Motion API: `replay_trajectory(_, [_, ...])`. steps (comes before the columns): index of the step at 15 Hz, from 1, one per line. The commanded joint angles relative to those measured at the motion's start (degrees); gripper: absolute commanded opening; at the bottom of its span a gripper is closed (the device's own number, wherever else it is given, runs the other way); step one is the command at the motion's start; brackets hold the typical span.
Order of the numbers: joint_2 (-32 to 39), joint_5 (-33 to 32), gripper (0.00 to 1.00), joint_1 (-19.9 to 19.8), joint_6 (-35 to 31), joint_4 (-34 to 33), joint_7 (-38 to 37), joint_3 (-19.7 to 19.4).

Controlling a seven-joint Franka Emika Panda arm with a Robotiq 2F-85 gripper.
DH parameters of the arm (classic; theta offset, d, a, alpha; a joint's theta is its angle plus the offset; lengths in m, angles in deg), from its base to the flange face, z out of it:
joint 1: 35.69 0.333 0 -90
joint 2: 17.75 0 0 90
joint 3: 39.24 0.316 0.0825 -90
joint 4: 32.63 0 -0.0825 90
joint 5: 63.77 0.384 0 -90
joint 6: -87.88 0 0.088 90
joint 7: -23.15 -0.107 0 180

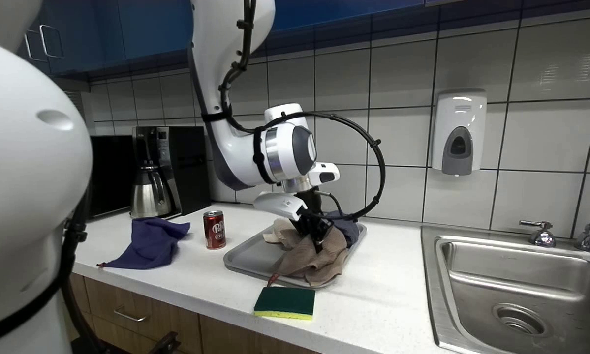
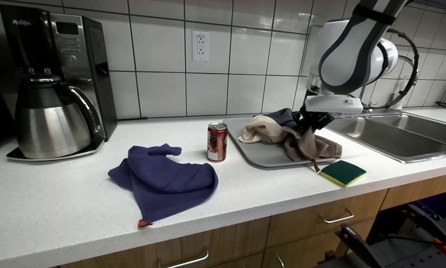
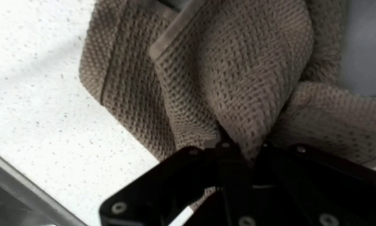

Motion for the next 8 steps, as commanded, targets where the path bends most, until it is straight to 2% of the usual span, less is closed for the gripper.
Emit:
replay_trajectory(1, [-4.9,0.2,0.02,-0.6,0.7,2.3,0.6,-0.2])
replay_trajectory(8, [-12.7,-0.4,0.02,-0.8,0.3,5.6,1.2,-1.7])
